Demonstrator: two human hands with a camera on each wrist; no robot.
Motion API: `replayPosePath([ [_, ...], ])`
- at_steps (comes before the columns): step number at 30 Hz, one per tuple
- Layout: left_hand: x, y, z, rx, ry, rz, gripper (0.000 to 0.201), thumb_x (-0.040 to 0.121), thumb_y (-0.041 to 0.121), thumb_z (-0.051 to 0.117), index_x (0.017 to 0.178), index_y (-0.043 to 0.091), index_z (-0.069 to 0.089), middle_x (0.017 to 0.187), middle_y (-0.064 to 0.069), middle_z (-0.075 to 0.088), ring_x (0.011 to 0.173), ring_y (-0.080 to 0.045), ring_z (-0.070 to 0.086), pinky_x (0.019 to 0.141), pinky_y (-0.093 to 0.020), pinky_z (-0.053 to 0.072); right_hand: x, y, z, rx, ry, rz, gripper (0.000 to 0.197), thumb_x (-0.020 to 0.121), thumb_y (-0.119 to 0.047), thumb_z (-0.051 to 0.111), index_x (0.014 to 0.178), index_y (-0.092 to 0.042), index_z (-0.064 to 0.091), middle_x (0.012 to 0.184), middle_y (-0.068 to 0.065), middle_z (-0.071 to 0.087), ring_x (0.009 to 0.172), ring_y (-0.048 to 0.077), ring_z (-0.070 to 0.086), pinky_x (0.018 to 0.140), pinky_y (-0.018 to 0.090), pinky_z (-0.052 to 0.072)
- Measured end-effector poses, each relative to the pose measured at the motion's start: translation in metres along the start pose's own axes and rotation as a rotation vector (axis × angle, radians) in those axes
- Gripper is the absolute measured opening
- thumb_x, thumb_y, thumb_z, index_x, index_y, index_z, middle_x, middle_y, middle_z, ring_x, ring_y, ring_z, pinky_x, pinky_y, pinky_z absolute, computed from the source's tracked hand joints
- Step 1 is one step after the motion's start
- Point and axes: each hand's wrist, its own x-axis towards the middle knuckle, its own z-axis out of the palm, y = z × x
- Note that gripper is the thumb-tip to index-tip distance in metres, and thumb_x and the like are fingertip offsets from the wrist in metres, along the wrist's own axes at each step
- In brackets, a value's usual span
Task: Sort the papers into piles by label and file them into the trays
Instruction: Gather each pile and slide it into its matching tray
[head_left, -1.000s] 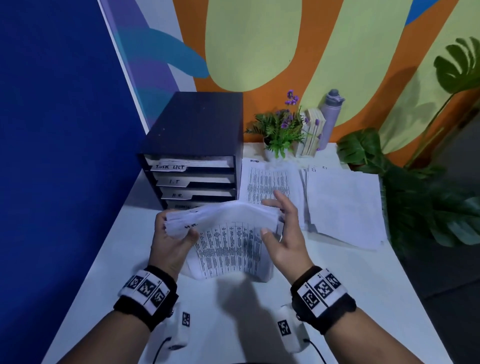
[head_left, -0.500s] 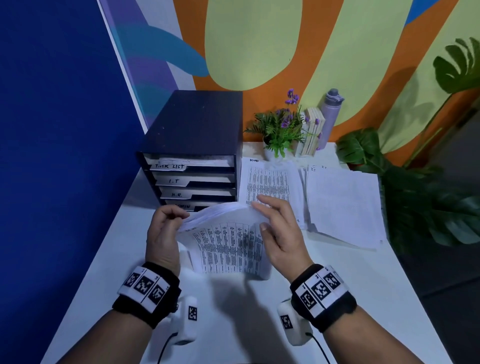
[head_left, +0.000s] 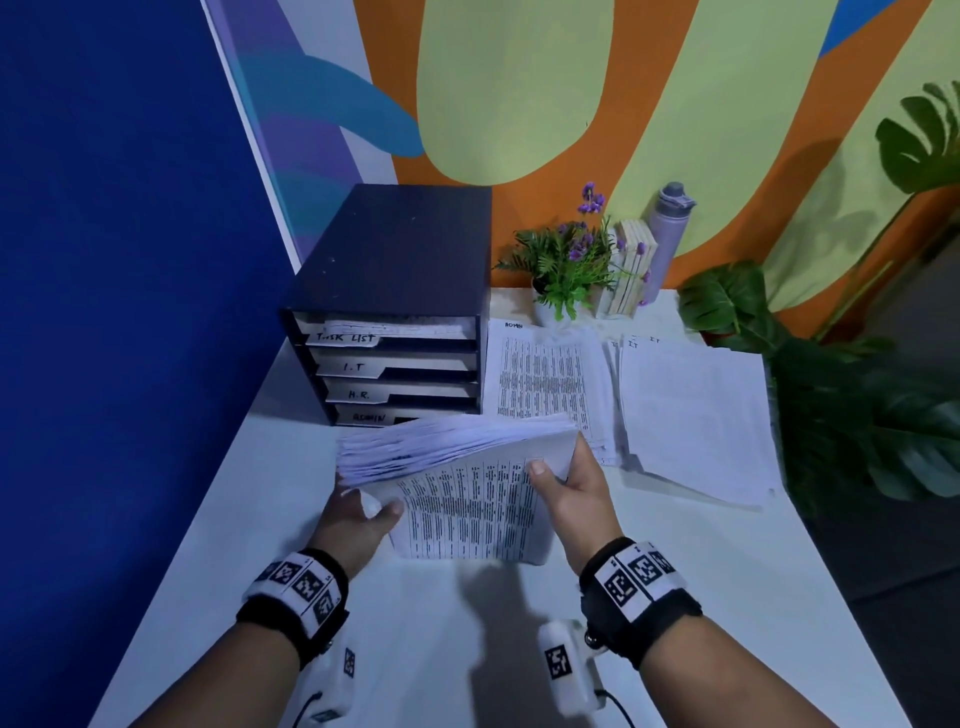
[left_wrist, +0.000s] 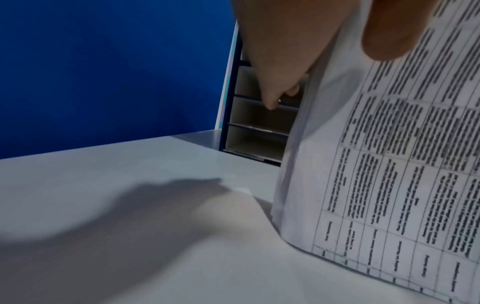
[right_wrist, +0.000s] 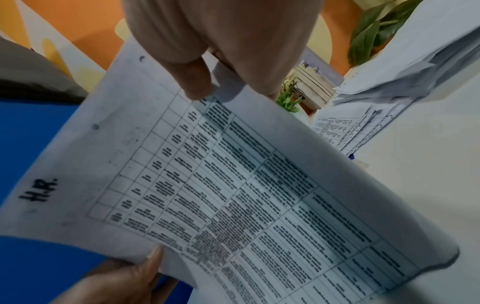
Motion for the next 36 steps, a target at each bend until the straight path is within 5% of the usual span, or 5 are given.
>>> replayPosePath([
  [7, 0.005, 0.012, 0.009, -0.232, 0.071, 0.122, 0.035, 0.095, -0.002, 0.049, 0.120, 0.022, 0.049, 0.116, 0.001, 0.059, 0.113, -0.018, 0.052, 0.092, -0.025, 0.034, 0.010, -0.004, -0.006, -0.156, -0.070, -0.011, 0.017, 0.097, -0.015, 0.053, 0.113, -0.020, 0.048, 0.101, -0.008, 0.064, 0.089, 0.003, 0.063, 0.083, 0.020, 0.053],
  [14, 0.010, -0.033, -0.005, -0.423, -0.024, -0.153, 0.027, 0.095, 0.006, 0.055, 0.121, 0.012, 0.056, 0.114, -0.009, 0.068, 0.108, -0.027, 0.063, 0.100, -0.048, 0.046, 0.028, 0.029, 0.027, -0.206, 0.010, 0.237, 0.015, 0.094, -0.010, 0.051, 0.103, -0.015, 0.061, 0.083, 0.008, 0.067, 0.067, 0.017, 0.058, 0.052, 0.020, 0.049],
  [22, 0.003, -0.089, -0.040, -0.475, -0.133, -0.303, 0.034, 0.093, 0.006, 0.059, 0.126, 0.015, 0.054, 0.115, -0.005, 0.070, 0.107, -0.027, 0.065, 0.099, -0.051, 0.047, 0.070, 0.052, 0.079, -0.173, -0.117, 0.431, 0.012, 0.091, -0.003, 0.056, 0.093, -0.007, 0.067, 0.078, 0.010, 0.064, 0.064, 0.017, 0.051, 0.059, 0.028, 0.044],
  [28, 0.014, -0.081, -0.057, -0.557, -0.171, -0.311, 0.033, 0.092, -0.003, 0.056, 0.120, 0.015, 0.056, 0.119, -0.012, 0.068, 0.108, -0.032, 0.064, 0.098, -0.052, 0.047, 0.114, 0.058, 0.102, -0.234, -0.063, 0.465, 0.025, 0.091, -0.008, 0.057, 0.113, 0.004, 0.058, 0.111, 0.028, 0.064, 0.085, 0.027, 0.058, 0.079, 0.037, 0.050],
  [36, 0.073, -0.047, -0.077, -0.130, -0.139, -0.147, 0.032, 0.096, 0.011, 0.055, 0.122, 0.027, 0.047, 0.113, -0.003, 0.065, 0.089, -0.023, 0.067, 0.060, -0.040, 0.057, 0.141, 0.056, 0.111, -0.216, -0.007, 0.382, 0.011, 0.092, -0.022, 0.052, 0.092, -0.018, 0.062, 0.089, 0.008, 0.070, 0.081, 0.027, 0.065, 0.080, 0.041, 0.055],
])
